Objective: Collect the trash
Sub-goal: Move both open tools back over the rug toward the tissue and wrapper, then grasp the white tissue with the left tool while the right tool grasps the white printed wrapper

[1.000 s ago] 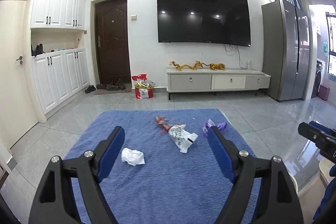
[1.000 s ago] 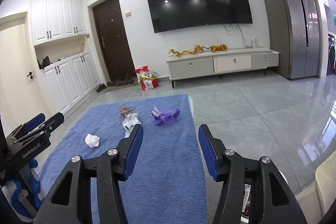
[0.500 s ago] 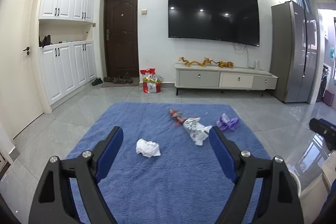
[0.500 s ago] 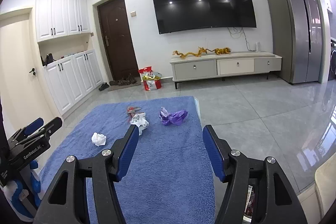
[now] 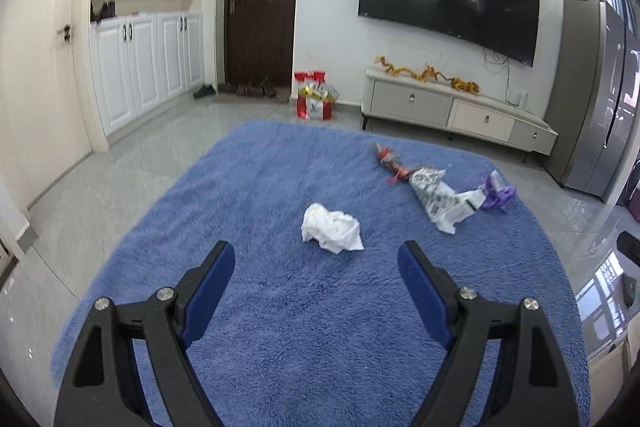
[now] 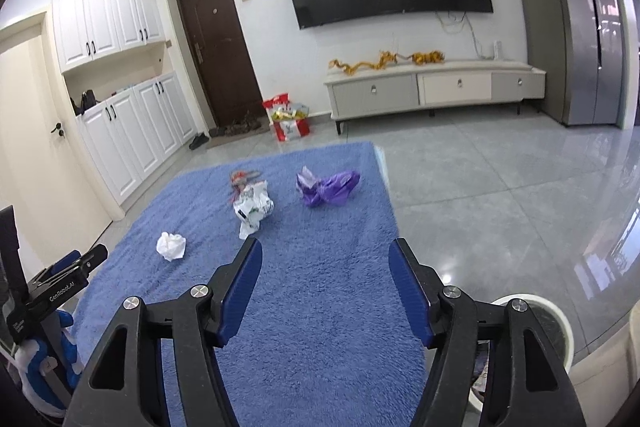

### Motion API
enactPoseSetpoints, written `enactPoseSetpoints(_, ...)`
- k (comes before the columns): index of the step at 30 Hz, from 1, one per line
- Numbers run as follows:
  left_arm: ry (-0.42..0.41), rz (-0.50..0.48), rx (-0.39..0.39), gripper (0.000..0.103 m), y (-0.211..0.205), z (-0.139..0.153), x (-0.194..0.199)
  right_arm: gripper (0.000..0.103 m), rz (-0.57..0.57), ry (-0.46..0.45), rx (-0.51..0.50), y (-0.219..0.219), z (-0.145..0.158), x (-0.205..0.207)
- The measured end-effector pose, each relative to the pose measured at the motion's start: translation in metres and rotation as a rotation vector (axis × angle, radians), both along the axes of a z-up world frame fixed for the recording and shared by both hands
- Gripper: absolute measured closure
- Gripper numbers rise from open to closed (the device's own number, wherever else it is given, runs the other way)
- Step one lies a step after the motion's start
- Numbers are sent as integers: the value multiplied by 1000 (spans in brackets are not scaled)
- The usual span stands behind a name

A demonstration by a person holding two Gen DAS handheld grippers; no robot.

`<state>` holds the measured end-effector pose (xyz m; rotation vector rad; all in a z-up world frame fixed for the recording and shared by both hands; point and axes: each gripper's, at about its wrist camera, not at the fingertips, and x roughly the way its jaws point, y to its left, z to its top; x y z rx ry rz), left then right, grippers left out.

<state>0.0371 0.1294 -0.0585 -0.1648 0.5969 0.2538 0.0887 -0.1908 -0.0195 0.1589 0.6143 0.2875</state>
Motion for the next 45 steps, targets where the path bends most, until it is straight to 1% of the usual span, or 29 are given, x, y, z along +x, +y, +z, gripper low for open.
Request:
enactPoseSetpoints(7,81,-47,-69,20,15,-26,43,30,92,54,-2,34,-21,46)
enactPoseSetpoints(14,161,-49,-87,20,24,-53,93,27,181,105,15,74,-45,91)
enactPoseSetpoints(19,173,-39,-84,20,29,-62,116,27,227,143,45,101,-60,123)
enactPoseSetpoints(23,174,-50,-78,20,30,-65,125,27,247,162,75,118,-69,145)
enactPoseSetpoints(27,193,-60,-113,20,34,-71,131,27,259,188,99,134,-78,164)
enactPoseSetpoints(29,205,-54,-135,26,38,-75,133,27,258,199,106,138,-82,170)
enactPoseSetpoints(30,212,-57,-143,33,41,-76,135,27,257,208,112,141,-84,174)
enactPoseSetpoints(31,221,-63,-152,36,41,-78,137,28,256,216,118,141,-86,177)
enactPoseSetpoints(33,218,-65,-147,38,41,-78,136,30,251,233,125,142,-90,180)
enactPoseSetpoints(34,219,-71,-142,41,39,-79,137,33,245,242,125,143,-92,182)
enactPoseSetpoints(35,218,-76,-140,44,39,-79,137,39,242,248,125,143,-94,182)
enactPoseSetpoints(36,216,-79,-138,47,38,-79,136,42,238,255,127,143,-96,183)
enactPoseSetpoints(37,215,-81,-137,53,38,-79,136,50,235,260,129,143,-96,185)
enactPoseSetpoints(38,215,-82,-139,56,38,-79,136,57,235,262,132,143,-97,185)
enactPoseSetpoints(39,215,-82,-139,60,38,-79,136,62,237,265,137,142,-97,184)
enactPoseSetpoints(41,213,-79,-142,63,39,-79,135,80,238,268,138,140,-97,183)
enactPoseSetpoints(45,209,-70,-144,71,40,-80,133,83,256,258,120,140,-96,178)
